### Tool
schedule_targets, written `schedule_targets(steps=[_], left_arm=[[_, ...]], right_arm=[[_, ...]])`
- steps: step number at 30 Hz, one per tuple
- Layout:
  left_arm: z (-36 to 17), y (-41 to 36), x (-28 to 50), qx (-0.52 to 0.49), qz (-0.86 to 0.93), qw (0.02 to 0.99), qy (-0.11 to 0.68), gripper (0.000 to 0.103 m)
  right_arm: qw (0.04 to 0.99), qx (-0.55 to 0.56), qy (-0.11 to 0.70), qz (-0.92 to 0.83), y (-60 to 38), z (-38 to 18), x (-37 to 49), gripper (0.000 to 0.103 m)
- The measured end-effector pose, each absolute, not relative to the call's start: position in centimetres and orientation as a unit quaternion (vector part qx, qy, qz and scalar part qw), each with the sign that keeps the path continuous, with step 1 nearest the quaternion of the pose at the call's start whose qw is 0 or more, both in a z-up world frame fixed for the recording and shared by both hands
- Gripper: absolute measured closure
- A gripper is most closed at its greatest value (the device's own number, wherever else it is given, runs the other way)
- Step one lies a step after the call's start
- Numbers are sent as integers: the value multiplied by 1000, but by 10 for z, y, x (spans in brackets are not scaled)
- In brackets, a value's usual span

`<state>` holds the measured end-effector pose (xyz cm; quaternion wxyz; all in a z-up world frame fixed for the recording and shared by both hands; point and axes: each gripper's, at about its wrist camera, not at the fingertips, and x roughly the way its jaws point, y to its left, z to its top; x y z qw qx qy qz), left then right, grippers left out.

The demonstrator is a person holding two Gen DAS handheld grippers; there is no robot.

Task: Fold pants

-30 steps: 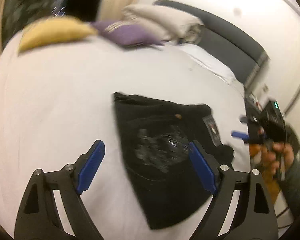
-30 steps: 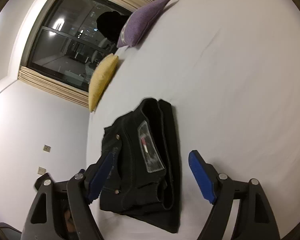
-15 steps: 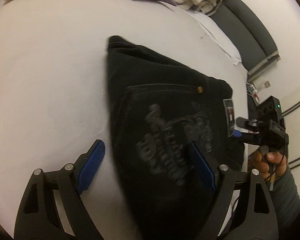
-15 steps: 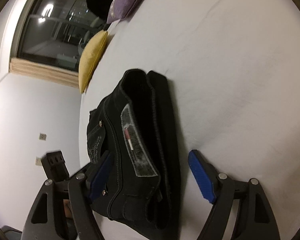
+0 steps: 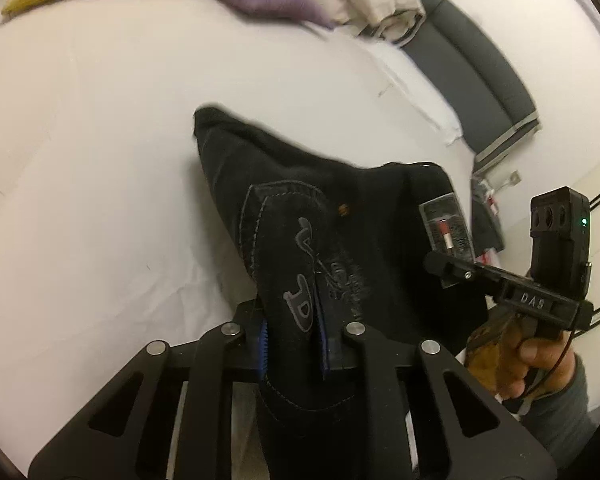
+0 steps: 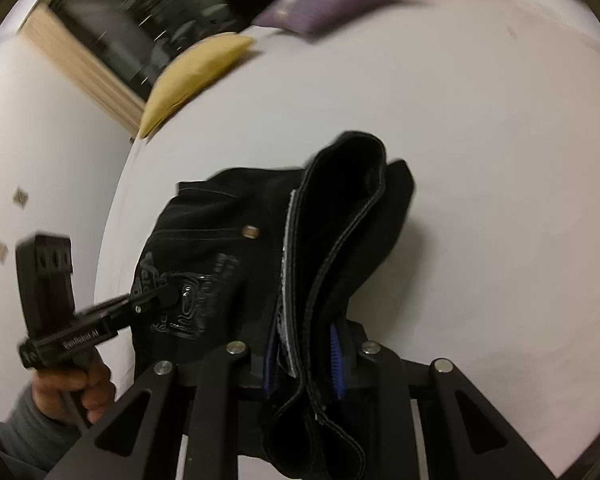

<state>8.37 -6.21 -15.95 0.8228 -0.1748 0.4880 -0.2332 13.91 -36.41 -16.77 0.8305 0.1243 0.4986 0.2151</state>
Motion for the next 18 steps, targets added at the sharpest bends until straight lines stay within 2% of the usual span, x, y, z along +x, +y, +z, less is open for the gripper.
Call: schedule_targets(steps=[6,10,15,18], left_arm=[[-85,-13,83,-151,-208,863,435,87],[-60,18,100,-124,-186,881,417,87],[-93,52,128,-113,-154,877,440,86],[-151,46,144,-103,-137,861,479,84]], right_arm=[[847,131,442,265,-327,-103,142,79],[851,144,418,284,-305,-83,164,79],[838,164,443,273,-288,-118,208,79],[822,158,486,253,-276,-166,229,79]])
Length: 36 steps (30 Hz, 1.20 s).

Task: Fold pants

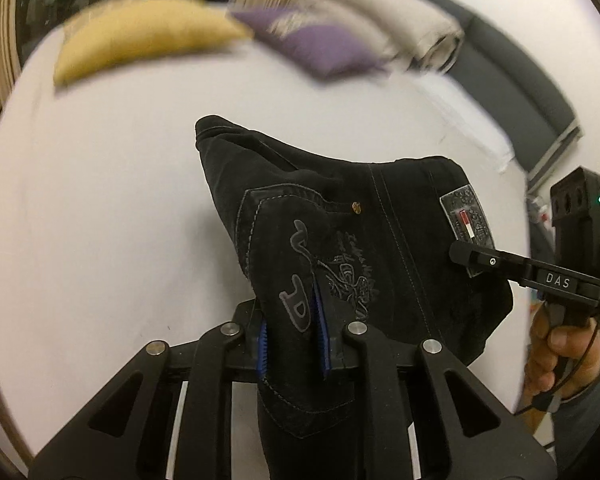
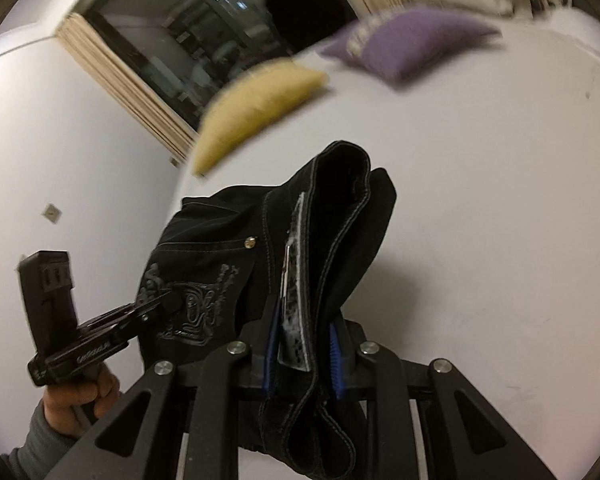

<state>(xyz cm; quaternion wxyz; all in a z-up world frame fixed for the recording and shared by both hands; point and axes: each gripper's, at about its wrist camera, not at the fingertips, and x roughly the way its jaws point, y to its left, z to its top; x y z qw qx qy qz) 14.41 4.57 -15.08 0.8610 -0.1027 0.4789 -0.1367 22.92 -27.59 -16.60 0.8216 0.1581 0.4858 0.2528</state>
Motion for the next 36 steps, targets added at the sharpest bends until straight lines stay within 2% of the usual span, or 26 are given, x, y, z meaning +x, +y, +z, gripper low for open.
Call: schedule_targets(steps=[1,2,4,5,7,9,11,12,14,15,17,18,22,25,29,36], left_arm=[[-169,44,147,-94,-124,858,490,78],[-182,45,149,-84,-109,859,493,64],[-195,56,147,-104,-99,864,483,51],[-194,62,145,-114,-91,865,480,39],[-183,71,137,-113,-72,874,467,33],[-160,76,120,-116,-65,892,433,28],[-134,82,100,-115,-53,909,398,16],[-115,78,88,-103,-47,922,371,14],[-79,71,50,-63,-32,949,307,0],[-62,60,34,-45,-24,957,285,0],[-28,48,0,3,15,973,232,0],[-11,41,-15,20,35,977,209,0],[46,15,-71,21,41,991,128,0],[70,6,-88,30,41,988,147,0],[84,7,-97,7,63,979,194,0],[62,15,-101,-47,74,956,278,0]], right_arm=[[811,142,518,234,-273,-194,236,76],[808,131,535,210,-271,-208,238,69],[805,160,535,198,-285,-224,233,58],[803,187,527,205,-294,-225,229,54],[805,199,524,194,-308,-220,220,44],[827,203,494,176,-328,-199,200,43],[853,195,458,159,-340,-176,183,42],[875,184,422,148,-347,-153,164,41],[909,160,363,130,-350,-118,138,29],[929,142,320,123,-349,-95,123,26],[960,111,231,114,-348,-56,85,3],[971,99,186,111,-348,-36,64,0],[989,63,93,99,-343,17,13,0],[992,51,49,100,-339,58,-20,0],[990,53,87,102,-336,79,-34,0],[981,42,158,101,-314,53,-36,0]])
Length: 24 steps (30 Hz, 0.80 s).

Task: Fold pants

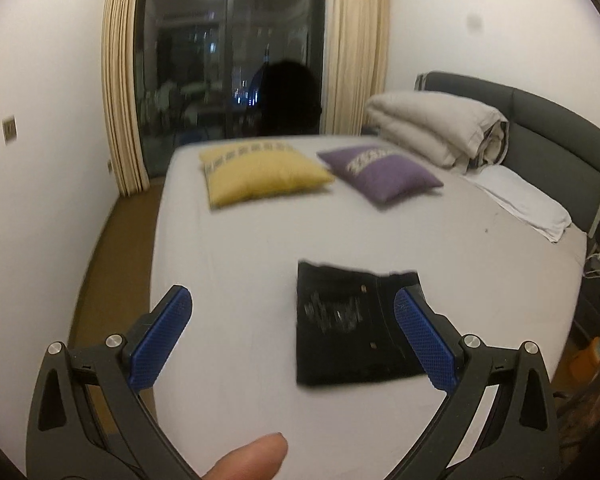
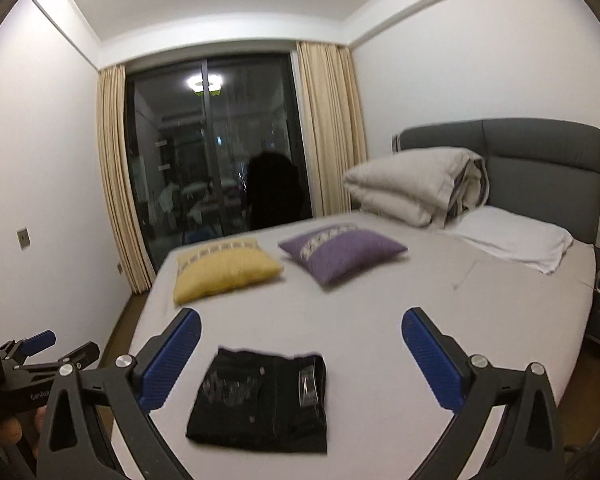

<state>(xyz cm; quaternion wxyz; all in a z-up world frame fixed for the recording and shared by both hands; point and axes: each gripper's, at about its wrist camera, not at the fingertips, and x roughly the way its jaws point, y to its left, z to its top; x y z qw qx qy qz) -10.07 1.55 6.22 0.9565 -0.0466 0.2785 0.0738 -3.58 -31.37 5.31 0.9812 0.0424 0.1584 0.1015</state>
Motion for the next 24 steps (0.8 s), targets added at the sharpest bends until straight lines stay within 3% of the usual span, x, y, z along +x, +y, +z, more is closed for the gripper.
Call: schedule_targets(steps=[11,24], left_arm=[[24,15,-86,-48,83,943,320,0],[-7,13,-68,-45,83,932,351,0]], right_arm=[[964,40,249,89,-299,17,-20,0],[952,25,287,103,-279,6,-22,0]])
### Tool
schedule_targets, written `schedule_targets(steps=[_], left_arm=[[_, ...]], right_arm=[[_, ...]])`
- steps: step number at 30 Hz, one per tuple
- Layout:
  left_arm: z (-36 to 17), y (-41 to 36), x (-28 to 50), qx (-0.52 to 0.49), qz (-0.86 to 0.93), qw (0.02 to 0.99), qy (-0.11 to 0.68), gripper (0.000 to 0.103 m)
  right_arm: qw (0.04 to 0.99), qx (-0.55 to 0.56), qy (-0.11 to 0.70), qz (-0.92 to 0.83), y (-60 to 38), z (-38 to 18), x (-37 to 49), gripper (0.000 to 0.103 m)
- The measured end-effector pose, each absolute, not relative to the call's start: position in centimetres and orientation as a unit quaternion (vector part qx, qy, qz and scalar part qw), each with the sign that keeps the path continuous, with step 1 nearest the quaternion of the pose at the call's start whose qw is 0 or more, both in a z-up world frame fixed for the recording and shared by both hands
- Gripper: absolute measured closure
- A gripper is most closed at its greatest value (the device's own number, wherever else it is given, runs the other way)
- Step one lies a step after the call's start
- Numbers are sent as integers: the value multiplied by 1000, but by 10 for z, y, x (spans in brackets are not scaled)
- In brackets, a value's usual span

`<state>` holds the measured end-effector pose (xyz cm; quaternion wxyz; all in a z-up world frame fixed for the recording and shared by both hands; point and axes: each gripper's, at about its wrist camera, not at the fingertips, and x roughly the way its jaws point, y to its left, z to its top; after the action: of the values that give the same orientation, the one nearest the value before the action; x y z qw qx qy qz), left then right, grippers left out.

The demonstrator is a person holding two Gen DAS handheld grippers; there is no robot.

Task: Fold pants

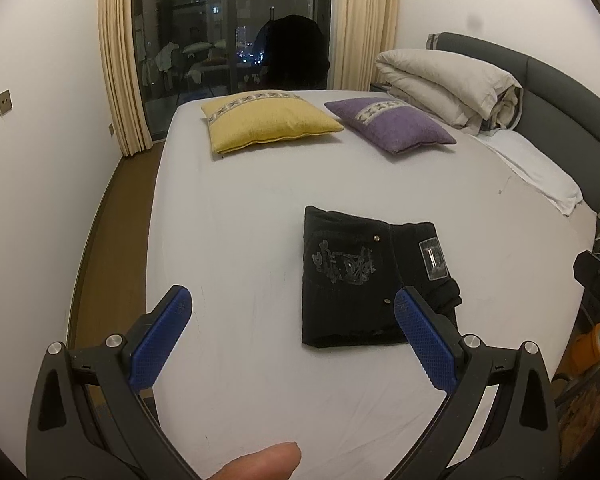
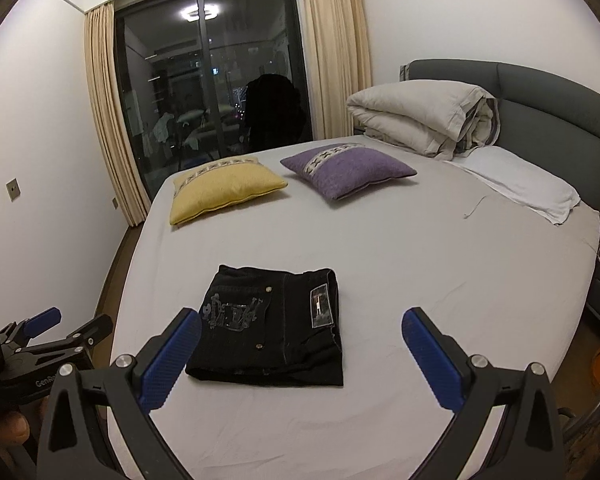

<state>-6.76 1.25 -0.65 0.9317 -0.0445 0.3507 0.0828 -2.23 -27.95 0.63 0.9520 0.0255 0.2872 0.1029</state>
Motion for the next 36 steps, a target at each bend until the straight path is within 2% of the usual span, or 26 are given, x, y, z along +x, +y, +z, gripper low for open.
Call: schedule_targets(steps=[36], left_arm=[[-28,6,-56,-42,81,923,373,0]], right_arm=[[940,18,323,106,-275,-11,-19,0]])
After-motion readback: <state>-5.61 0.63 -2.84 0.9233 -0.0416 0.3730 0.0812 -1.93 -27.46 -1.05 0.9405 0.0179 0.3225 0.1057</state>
